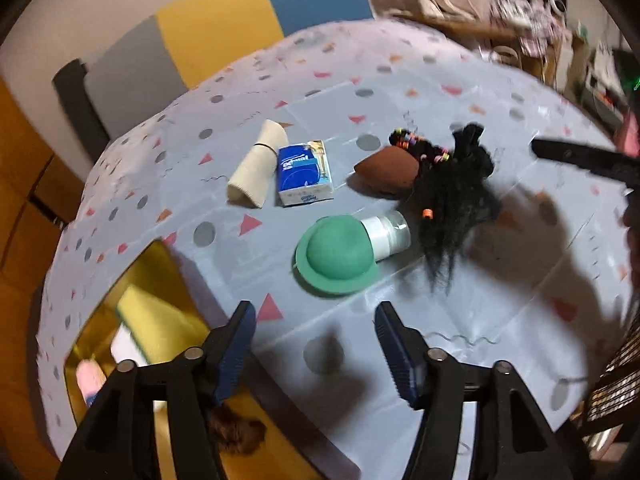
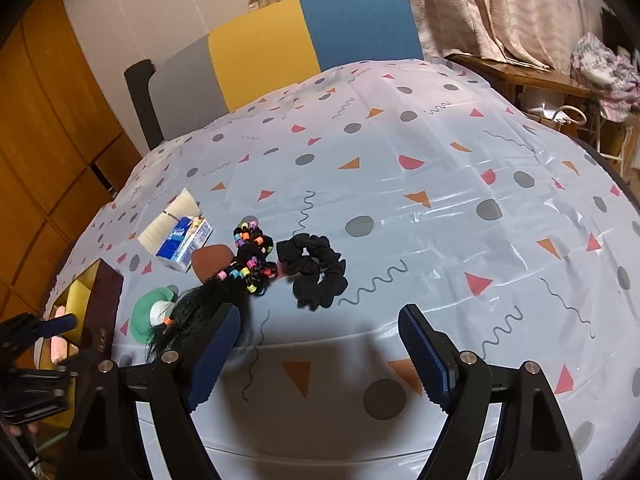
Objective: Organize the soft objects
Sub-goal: 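Move the left tool to the green-and-white bottle while the right tool approaches the black beaded hair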
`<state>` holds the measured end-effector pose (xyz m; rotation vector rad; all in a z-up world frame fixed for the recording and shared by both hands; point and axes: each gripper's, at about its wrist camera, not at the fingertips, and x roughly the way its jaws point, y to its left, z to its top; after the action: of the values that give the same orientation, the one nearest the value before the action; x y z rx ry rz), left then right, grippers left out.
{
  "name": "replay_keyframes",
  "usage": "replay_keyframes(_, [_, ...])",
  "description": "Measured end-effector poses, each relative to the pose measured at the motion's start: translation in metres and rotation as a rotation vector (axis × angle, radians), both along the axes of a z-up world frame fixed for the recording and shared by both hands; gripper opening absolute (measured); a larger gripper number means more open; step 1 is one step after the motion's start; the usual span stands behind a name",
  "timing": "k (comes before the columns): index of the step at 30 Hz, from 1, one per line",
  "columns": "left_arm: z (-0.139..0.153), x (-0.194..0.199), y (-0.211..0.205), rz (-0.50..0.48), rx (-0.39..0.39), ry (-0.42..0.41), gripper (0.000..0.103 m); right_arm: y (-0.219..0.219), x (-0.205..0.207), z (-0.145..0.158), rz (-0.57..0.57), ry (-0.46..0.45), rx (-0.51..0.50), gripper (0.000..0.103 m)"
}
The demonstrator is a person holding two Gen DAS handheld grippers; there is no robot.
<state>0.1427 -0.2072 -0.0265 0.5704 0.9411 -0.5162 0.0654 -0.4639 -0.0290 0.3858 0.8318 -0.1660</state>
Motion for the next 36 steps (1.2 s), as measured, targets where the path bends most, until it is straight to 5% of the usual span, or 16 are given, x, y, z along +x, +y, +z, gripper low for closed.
replay_keyframes(8, [-0.032,0.025,-0.039,-0.152,0.185,-0.009,0.073,-0.015,-0.003,0.005,-0.058,-0.023,0.048,0.085])
replay_keyframes(19, [-0.058,0.031,-0.081,-0.371,0.247,0.003,0.073,-0.021,-0.002,0.007,-0.064,-0.036,0.076,0.086])
replay_keyframes(27, [-0.055,0.035,-0.067,-0.297,0.149,0.087,0.068,-0.022,-0.002,0.007,-0.065,-0.041,0.065,0.086])
replay_keyframes(36, [-0.028,0.000,-0.043,-0.280,0.046,0.082,0.068,-0.017,-0.001,0.010,-0.041,-0.039,0.037,0.086])
